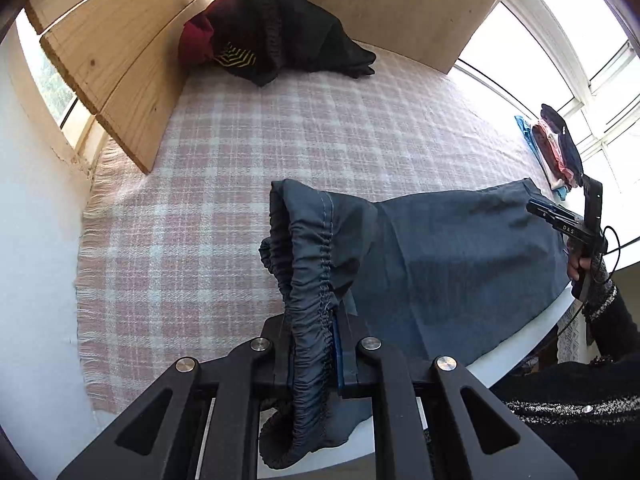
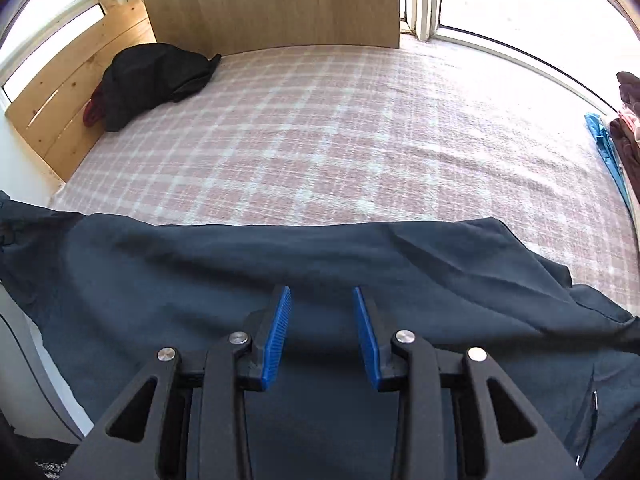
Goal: Fold clothes
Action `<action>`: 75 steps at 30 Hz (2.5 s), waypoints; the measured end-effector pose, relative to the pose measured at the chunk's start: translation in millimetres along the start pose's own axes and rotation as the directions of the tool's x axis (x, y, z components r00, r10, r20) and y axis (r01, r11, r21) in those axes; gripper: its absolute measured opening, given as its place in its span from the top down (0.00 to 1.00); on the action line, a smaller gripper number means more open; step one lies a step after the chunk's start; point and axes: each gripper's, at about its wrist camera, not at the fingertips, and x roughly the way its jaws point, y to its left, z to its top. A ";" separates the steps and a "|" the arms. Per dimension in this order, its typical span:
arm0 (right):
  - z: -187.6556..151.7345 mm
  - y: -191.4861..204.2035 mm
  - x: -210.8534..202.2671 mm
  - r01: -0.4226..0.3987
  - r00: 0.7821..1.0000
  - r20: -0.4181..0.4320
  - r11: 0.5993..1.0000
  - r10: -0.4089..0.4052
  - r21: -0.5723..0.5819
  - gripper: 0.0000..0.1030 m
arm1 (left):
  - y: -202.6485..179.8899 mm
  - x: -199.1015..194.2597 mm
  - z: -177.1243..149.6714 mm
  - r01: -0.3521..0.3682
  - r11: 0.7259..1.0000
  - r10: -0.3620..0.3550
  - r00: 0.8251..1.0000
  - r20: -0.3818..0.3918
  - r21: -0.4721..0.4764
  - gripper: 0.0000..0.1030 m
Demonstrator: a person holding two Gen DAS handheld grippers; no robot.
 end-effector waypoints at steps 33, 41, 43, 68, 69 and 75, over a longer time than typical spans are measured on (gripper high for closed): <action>-154.9 -336.2 -195.8 -0.066 0.981 0.192 0.954 0.009 0.292 0.68 | -636.6 272.3 37.1 0.248 0.894 -0.161 0.955 -0.248 0.373 0.60; -115.4 -279.8 -149.6 -0.230 0.970 0.117 0.959 0.212 0.165 0.68 | -540.3 164.1 20.3 -0.029 0.928 0.030 1.000 0.004 0.372 0.40; -108.1 -265.4 -127.4 -0.240 0.971 0.045 0.954 0.235 0.178 0.68 | -499.7 150.5 12.7 -0.080 0.952 0.077 0.997 0.023 0.294 0.40; -120.5 -207.9 -110.9 0.119 0.992 -0.078 0.942 -0.099 0.314 0.95 | -355.3 198.5 -28.2 -0.057 0.968 0.077 0.994 -0.073 0.243 0.40; -120.4 -207.6 -116.9 0.122 0.992 -0.059 0.943 -0.109 0.310 0.95 | -356.2 199.2 -28.0 -0.053 0.966 0.074 0.995 -0.074 0.253 0.40; -123.9 -226.1 -144.7 0.235 0.972 -0.082 0.922 -0.220 0.307 0.95 | -361.1 191.0 -24.2 -0.027 0.963 0.043 0.998 -0.056 0.268 0.40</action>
